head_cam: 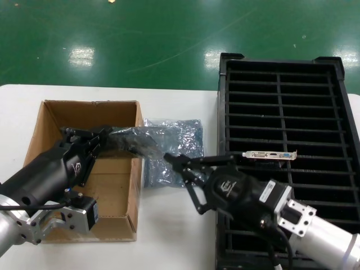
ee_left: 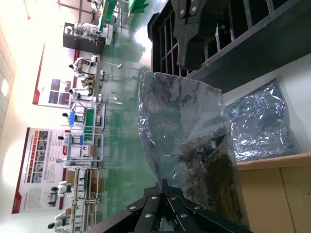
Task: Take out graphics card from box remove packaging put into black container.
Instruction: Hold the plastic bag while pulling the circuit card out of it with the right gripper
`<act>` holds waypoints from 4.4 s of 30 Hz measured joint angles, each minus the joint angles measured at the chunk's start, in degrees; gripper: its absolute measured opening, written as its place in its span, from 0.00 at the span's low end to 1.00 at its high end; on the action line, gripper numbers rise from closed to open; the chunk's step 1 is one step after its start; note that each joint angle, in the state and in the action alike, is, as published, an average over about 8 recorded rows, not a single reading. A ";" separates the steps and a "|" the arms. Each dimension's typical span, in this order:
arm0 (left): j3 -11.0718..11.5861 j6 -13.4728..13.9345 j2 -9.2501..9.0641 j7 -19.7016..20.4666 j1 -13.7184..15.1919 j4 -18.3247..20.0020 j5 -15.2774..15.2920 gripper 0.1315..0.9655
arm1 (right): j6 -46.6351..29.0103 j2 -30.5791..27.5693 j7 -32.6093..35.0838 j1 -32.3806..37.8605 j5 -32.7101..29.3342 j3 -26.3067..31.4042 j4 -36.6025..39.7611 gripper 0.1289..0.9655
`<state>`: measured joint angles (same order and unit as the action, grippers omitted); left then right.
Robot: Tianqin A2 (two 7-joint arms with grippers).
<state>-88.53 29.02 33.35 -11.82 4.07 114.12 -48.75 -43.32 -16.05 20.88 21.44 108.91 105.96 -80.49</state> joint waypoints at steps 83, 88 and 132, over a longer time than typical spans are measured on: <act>0.00 0.00 0.00 0.01 0.00 0.00 0.00 0.01 | 2.23 6.38 -23.29 21.40 -15.11 12.80 17.02 0.20; 0.00 0.00 0.00 0.01 0.00 0.00 0.00 0.01 | 3.07 7.31 -24.05 21.72 -15.13 12.62 17.96 0.21; 0.00 0.00 0.00 0.00 0.00 0.00 0.00 0.01 | 3.16 1.04 -13.75 12.56 -9.97 8.04 0.61 0.06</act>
<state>-88.53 29.02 33.35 -11.82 4.07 114.12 -48.74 -40.16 -15.00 7.13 34.00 98.94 114.00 -79.89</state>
